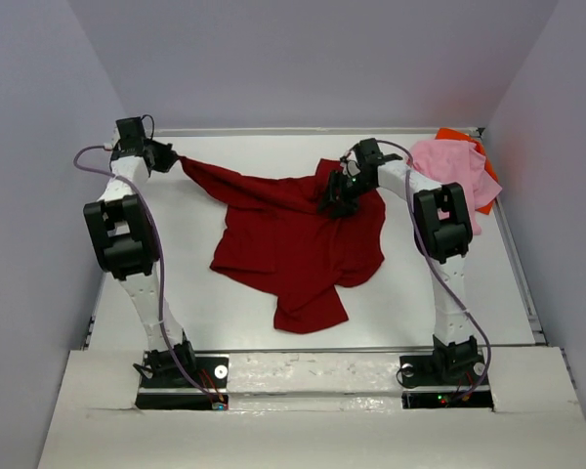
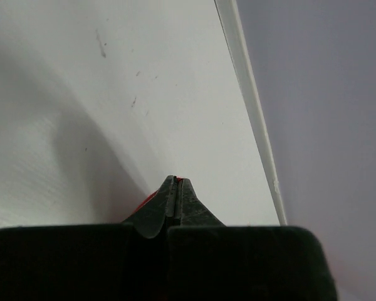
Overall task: Fold and stack the t-shirts
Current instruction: Flatten out the tshirt
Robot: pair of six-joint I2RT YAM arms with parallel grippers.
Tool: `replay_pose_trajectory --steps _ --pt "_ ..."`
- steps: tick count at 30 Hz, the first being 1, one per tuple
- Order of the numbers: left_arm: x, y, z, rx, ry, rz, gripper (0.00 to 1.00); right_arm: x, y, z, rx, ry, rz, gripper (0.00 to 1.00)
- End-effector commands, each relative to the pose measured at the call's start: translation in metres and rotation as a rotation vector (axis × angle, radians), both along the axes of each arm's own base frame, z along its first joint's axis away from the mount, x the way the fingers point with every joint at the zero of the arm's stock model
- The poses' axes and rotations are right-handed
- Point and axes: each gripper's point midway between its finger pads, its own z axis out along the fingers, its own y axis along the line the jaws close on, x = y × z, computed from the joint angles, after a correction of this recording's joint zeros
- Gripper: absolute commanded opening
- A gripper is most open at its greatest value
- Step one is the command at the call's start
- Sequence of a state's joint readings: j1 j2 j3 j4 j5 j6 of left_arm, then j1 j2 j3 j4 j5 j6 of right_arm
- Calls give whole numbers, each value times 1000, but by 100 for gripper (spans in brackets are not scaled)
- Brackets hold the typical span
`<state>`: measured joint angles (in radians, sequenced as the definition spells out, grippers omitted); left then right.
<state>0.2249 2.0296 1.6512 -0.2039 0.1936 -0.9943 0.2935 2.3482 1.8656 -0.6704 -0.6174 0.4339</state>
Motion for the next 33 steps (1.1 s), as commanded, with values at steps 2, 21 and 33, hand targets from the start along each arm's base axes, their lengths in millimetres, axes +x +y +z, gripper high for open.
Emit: replay_pose_trajectory --steps 2,21,33 --pt "65 6 37 51 -172 -98 0 -25 -29 -17 -108 26 -47 59" --pt "27 -67 48 41 -182 -311 0 102 -56 169 88 -317 -195 84" --pt "-9 -77 52 47 -151 -335 0 137 -89 49 42 -161 -265 82"
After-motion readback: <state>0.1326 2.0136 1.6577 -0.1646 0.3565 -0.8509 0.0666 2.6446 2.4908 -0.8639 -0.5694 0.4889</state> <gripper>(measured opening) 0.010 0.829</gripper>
